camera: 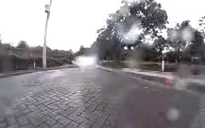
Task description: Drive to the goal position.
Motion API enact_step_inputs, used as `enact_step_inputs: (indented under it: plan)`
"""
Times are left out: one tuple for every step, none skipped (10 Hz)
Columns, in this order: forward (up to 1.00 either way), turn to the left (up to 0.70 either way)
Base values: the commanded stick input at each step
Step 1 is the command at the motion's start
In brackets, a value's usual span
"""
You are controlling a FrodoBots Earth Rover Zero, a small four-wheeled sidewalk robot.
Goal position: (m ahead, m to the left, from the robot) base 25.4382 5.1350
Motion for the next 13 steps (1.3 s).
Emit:
enact_step_inputs:
  plan:
    - [0.85, 0.00]
    - [0.85, 0.10]
    - [0.85, 0.27]
    - [0.85, 0.27]
    - [0.85, 0.27]
    - [0.85, 0.00]
    - [0.85, 0.00]
    - [0.85, 0.00]
    - [0.85, 0.00]
    - [0.85, 0.00]
    - [0.85, 0.00]
    - [0.85, 0.00]
    - [0.85, 0.00]
